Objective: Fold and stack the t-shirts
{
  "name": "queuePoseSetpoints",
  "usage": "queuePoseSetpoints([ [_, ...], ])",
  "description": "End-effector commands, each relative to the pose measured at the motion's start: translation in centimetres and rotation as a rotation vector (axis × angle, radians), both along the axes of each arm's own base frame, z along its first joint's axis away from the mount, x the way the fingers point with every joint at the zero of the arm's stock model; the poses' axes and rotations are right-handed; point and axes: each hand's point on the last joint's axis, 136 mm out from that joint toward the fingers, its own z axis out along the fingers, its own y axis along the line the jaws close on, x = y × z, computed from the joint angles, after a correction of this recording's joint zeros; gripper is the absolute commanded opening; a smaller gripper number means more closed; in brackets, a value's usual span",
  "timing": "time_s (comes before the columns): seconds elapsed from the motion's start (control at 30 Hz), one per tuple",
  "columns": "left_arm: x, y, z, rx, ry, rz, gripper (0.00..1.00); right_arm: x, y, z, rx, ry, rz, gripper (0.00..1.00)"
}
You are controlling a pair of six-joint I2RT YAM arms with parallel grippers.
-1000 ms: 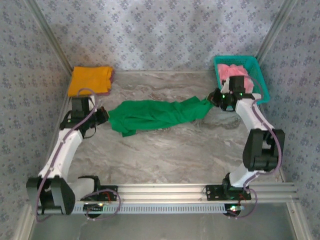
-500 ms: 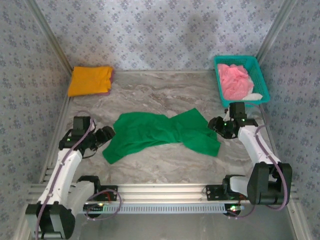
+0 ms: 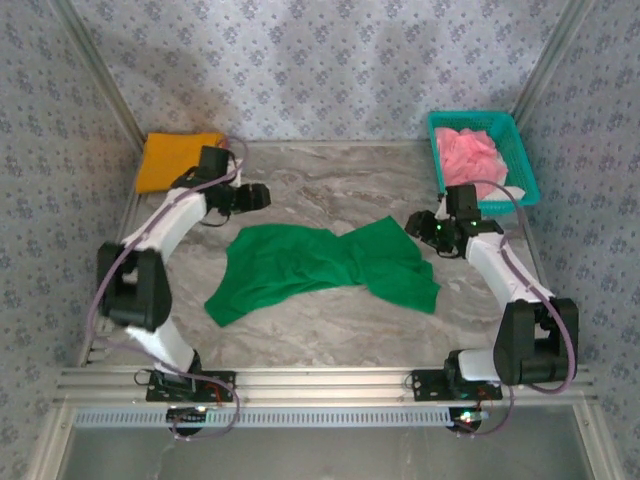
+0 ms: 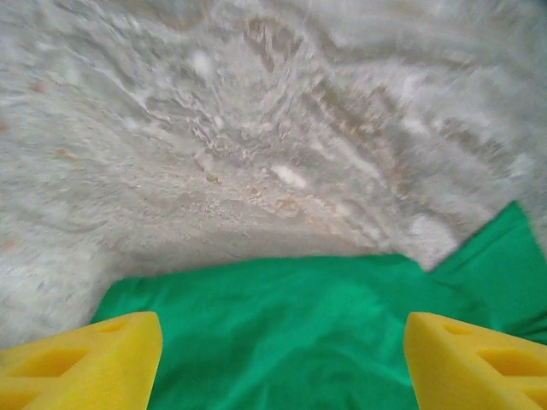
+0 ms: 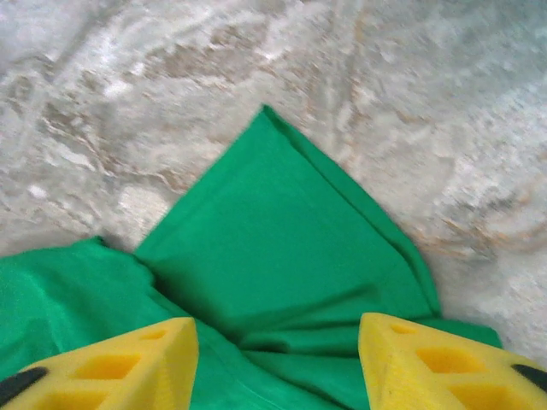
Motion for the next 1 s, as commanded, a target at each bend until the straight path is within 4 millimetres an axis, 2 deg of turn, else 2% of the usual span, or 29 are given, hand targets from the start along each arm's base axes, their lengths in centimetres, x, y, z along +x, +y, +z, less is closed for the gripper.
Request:
queuePoseSetpoints([
  [0.0, 1.4, -0.2, -1.4, 0.048, 0.012, -0.058, 0.82, 1.7, 0.6, 1.1, -0.027, -0.040, 0.025, 0.69],
  [0.1, 1.4, -0.4, -4.1, 0.051, 0.048, -0.077, 0.83, 2.5, 2.7, -0.3, -0.030, 0.023, 0.149, 0.61],
  [0.2, 1.0, -0.6, -6.0, 0.055, 0.073, -0.099, 0.79, 4.2, 4.2, -1.8, -0.152, 0.078, 0.232, 0.68],
  [0.27, 0.8, -0.7, -6.9, 0.048, 0.088, -0.101, 0.75, 5.1, 4.9, -3.6, -0.156, 0.135, 0.258, 0.71],
  [0.4, 0.3, -1.2, -8.2, 0.015, 0.098, -0.110, 0.54, 7.3, 4.4, -6.5, -0.173, 0.204, 0.210, 0.72],
  [0.5, -0.2, -1.3, -9.0, 0.008, 0.108, -0.109, 0.37, 7.7, 4.1, -8.3, -0.167, 0.272, 0.186, 0.72],
  [0.6, -0.5, -1.2, -9.4, 0.013, 0.115, -0.107, 0.10, 7.0, 3.7, -9.8, -0.164, 0.331, 0.181, 0.72],
  [0.63, -0.6, -1.1, -9.3, 0.016, 0.114, -0.100, 0.00, 6.9, 3.6, -10.1, -0.159, 0.336, 0.175, 0.72],
  [0.7, -0.6, -1.0, -8.5, 0.011, 0.083, -0.087, 0.00, 6.5, 3.4, -10.8, -0.149, 0.355, 0.166, 0.69],
  [0.8, -0.5, -0.8, -6.3, -0.004, 0.017, -0.060, 0.00, 7.3, 3.5, -11.3, -0.140, 0.319, 0.172, 0.58],
  [0.87, -0.4, -0.5, -4.5, -0.008, -0.026, -0.037, 0.00, 7.3, 4.0, -11.3, -0.116, 0.309, 0.190, 0.46],
  [0.97, -0.8, 0.2, -2.2, 0.001, -0.080, -0.003, 0.00, 7.4, 4.2, -10.8, -0.095, 0.280, 0.189, 0.20],
])
